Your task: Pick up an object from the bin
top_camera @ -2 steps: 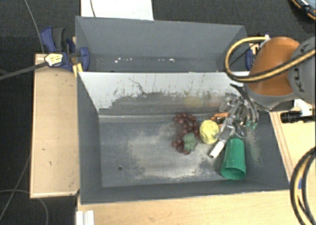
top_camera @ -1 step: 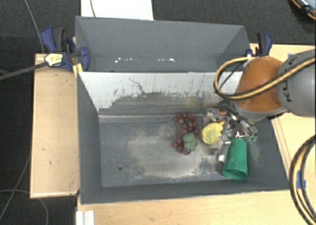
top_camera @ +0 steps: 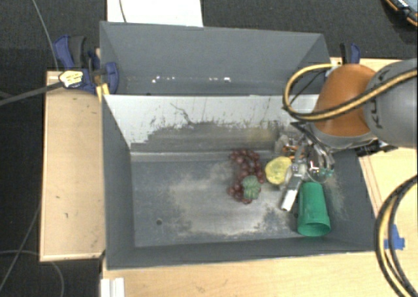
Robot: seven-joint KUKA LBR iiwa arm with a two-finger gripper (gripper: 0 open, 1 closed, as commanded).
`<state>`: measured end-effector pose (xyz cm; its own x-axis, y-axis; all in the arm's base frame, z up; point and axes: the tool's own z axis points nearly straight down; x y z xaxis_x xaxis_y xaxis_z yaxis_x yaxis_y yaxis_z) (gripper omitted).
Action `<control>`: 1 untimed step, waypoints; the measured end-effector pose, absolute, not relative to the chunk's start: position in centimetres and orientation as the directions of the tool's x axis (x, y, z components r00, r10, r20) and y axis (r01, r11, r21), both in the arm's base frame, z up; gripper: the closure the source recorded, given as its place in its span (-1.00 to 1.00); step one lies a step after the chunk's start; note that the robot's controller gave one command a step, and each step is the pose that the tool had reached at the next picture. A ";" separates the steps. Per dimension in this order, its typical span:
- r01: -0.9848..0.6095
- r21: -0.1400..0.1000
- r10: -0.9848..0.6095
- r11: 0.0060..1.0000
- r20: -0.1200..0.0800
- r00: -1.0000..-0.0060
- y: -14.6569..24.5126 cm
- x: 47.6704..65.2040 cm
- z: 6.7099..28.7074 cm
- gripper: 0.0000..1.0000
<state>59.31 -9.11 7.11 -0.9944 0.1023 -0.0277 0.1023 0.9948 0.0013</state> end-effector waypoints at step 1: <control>-0.408 -0.001 -0.408 0.913 -0.013 -0.913 -7.0 58.6 7.1 1.00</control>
Offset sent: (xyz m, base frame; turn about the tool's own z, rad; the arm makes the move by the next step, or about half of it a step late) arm 0.0000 0.0000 0.0000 0.0000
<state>58.63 -6.96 7.07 -0.9127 -0.4084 -0.0128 -0.4084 0.9128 -0.0010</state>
